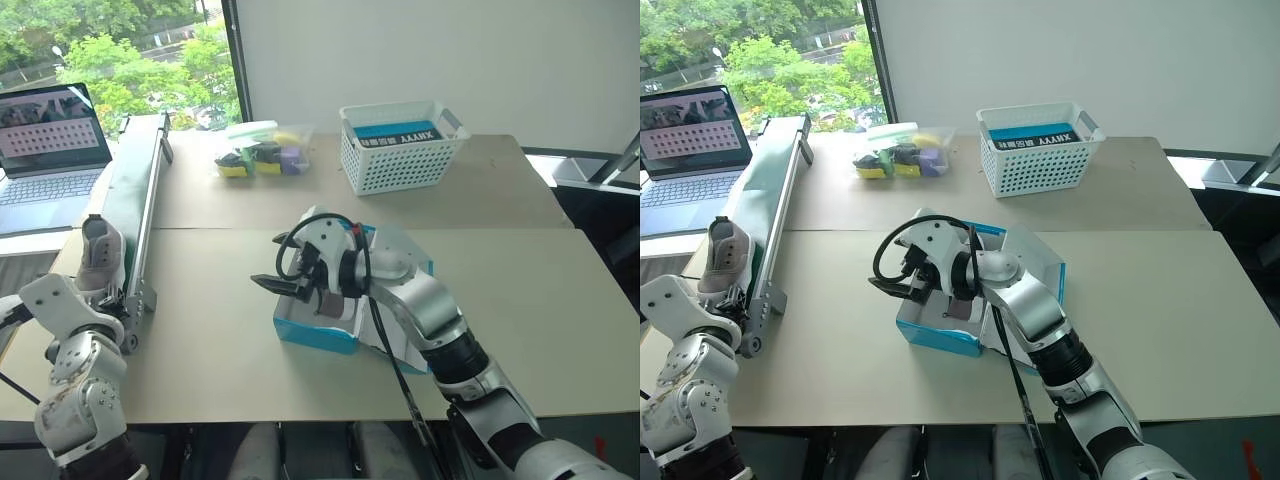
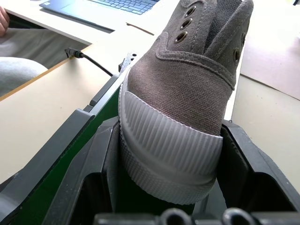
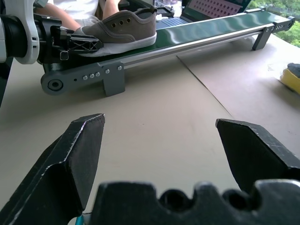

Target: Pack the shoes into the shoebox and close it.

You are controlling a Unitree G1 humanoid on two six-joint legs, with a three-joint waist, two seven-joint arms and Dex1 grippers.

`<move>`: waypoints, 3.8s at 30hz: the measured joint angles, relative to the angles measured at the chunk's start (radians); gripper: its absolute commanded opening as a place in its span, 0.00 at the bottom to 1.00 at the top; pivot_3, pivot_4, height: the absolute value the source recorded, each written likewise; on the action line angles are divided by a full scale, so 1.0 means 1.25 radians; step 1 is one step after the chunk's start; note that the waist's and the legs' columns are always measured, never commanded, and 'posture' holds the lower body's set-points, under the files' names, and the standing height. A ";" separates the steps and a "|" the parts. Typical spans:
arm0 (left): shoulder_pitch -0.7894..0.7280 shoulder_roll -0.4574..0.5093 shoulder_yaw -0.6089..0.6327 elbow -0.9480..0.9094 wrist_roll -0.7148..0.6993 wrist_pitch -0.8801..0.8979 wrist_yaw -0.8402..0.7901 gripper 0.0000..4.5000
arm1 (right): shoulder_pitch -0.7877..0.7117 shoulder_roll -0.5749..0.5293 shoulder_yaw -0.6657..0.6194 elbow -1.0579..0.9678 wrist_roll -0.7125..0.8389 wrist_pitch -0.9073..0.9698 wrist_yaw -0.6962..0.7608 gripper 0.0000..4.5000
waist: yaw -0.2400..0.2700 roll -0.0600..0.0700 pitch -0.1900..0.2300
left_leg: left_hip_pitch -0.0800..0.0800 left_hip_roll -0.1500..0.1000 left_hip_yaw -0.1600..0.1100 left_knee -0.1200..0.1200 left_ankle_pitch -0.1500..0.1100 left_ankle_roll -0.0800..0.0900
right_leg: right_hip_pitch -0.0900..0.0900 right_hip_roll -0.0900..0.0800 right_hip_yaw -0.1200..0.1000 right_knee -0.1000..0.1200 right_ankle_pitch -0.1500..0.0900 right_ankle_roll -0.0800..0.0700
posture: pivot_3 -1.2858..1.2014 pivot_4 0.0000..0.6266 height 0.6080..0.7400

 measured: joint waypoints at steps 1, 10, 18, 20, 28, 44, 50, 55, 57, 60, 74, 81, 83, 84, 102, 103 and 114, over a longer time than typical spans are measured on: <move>-0.002 -0.005 -0.008 -0.011 0.005 -0.025 0.000 0.54 | 0.000 0.002 -0.002 0.003 0.000 0.000 -0.003 1.00 | 0.000 0.000 0.000 | -0.001 0.000 0.000 0.000 0.000 0.000 | -0.001 0.000 0.000 0.000 0.000 0.000 | 0.52 0.24 0.98; -0.043 -0.062 -0.108 -0.110 -0.069 -0.107 -0.054 0.54 | -0.078 0.127 -0.196 0.107 0.128 0.220 -0.105 1.00 | -0.002 0.000 0.000 | -0.002 0.000 0.000 0.000 0.000 0.000 | -0.001 0.000 0.000 0.000 0.000 0.000 | 0.52 0.24 0.98; -0.031 -0.203 -0.252 -0.204 -0.467 0.046 -0.108 0.54 | -0.198 0.211 -0.618 0.287 0.490 0.550 -0.286 1.00 | -0.008 0.000 0.000 | -0.006 0.000 0.000 0.002 0.000 0.001 | -0.003 0.000 -0.001 -0.001 0.000 0.000 | 0.52 0.24 0.98; -0.020 -0.195 -0.272 -0.218 -0.502 0.054 -0.106 0.54 | -0.209 0.211 -0.664 0.306 0.525 0.555 -0.326 1.00 | -0.015 0.001 0.000 | -0.005 0.001 0.000 0.002 0.000 0.001 | -0.003 0.001 0.000 0.000 0.000 0.000 | 0.52 0.24 0.98; -0.011 -0.148 -0.305 -0.218 -0.529 0.062 -0.092 0.54 | -0.236 0.214 -0.705 0.319 0.600 0.530 -0.443 1.00 | -0.022 0.001 0.000 | -0.004 0.000 0.000 0.002 0.000 0.001 | -0.001 0.001 0.000 -0.001 0.000 0.000 | 0.52 0.24 0.98; -0.019 -0.090 -0.326 -0.200 -0.482 0.032 -0.079 0.53 | -0.234 0.214 -0.646 0.289 0.627 0.489 -0.490 0.09 | -0.020 0.001 0.000 | -0.004 0.000 0.000 0.002 0.000 0.001 | -0.001 0.001 0.000 -0.001 0.000 0.000 | 0.52 0.24 0.98; -0.018 -0.045 -0.359 -0.200 -0.405 0.013 -0.092 0.88 | -0.234 0.214 -0.635 0.289 0.627 0.486 -0.502 0.09 | -0.021 0.001 0.001 | -0.004 0.000 0.000 0.002 0.000 0.001 | -0.001 0.002 0.000 -0.001 0.000 0.000 | 0.52 0.24 0.98; 0.011 0.022 -0.388 -0.232 -0.394 0.017 -0.139 0.88 | -0.242 0.210 -0.637 0.320 0.626 0.475 -0.529 0.09 | -0.022 0.001 0.001 | -0.005 0.001 0.000 0.002 0.000 0.001 | -0.001 0.002 0.000 -0.002 0.000 0.001 | 0.52 0.24 0.98; 0.040 0.066 -0.381 -0.246 -0.396 0.026 -0.169 0.88 | -0.266 0.195 -0.649 0.365 0.616 0.463 -0.554 0.09 | -0.025 0.002 0.001 | -0.005 0.001 0.001 0.001 0.000 0.001 | -0.002 0.002 0.001 -0.001 0.000 0.000 | 0.52 0.24 0.98; 0.079 0.119 -0.380 -0.282 -0.411 0.034 -0.221 0.88 | -0.307 0.146 -0.645 0.400 0.590 0.465 -0.573 0.09 | -0.023 0.002 0.001 | -0.005 0.001 0.001 0.001 0.000 0.001 | -0.002 0.002 0.000 -0.003 0.000 0.000 | 0.52 0.24 0.98; 0.201 0.320 -0.317 -0.310 -0.416 0.043 -0.434 0.88 | -0.455 0.011 -0.586 0.649 0.411 0.820 -0.632 0.09 | -0.027 0.004 0.002 | -0.006 0.002 0.003 0.000 -0.001 0.002 | -0.003 0.002 0.001 -0.005 -0.001 0.000 | 0.52 0.24 0.98; 0.199 0.308 -0.329 -0.307 -0.385 0.042 -0.438 0.88 | -0.476 0.090 -0.570 0.725 0.322 0.783 -0.621 0.09 | -0.024 0.004 0.002 | -0.006 0.002 0.003 0.000 -0.001 0.002 | -0.003 0.003 0.001 -0.005 0.000 0.000 | 0.52 0.24 0.98; 0.202 0.299 -0.336 -0.308 -0.376 0.042 -0.436 0.88 | -0.476 0.105 -0.563 0.743 0.299 0.761 -0.615 0.09 | -0.023 0.004 0.002 | -0.006 0.002 0.003 0.000 -0.001 0.002 | -0.003 0.002 0.001 -0.005 0.000 0.000 | 0.52 0.24 0.98; 0.206 0.296 -0.339 -0.309 -0.373 0.042 -0.435 0.88 | -0.476 0.113 -0.556 0.757 0.281 0.738 -0.612 0.09 | -0.024 0.004 0.002 | -0.006 0.003 0.003 0.000 -0.001 0.002 | -0.003 0.003 0.001 -0.005 0.000 0.000 | 0.52 0.24 0.98; 0.212 0.284 -0.342 -0.324 -0.341 0.042 -0.424 0.90 | -0.503 0.126 -0.502 0.856 0.175 0.552 -0.542 0.94 | -0.022 0.004 0.002 | -0.003 0.002 0.003 0.000 -0.001 0.002 | -0.001 0.003 0.001 -0.004 0.000 0.000 | 0.52 0.24 0.98; 0.209 0.284 -0.342 -0.323 -0.341 0.042 -0.425 0.90 | -0.503 0.123 -0.508 0.846 0.176 0.554 -0.543 0.99 | -0.022 0.004 0.002 | -0.003 0.002 0.003 0.000 -0.001 0.002 | -0.001 0.003 0.001 -0.004 0.000 0.000 | 0.52 0.24 0.98; 0.194 0.288 -0.342 -0.312 -0.340 0.044 -0.440 0.90 | -0.464 0.085 -0.506 0.523 0.189 0.624 -0.506 0.99 | -0.025 0.004 0.002 | -0.005 0.003 0.003 -0.002 -0.001 0.002 | -0.003 0.003 0.001 -0.005 0.000 0.000 | 0.52 0.24 0.98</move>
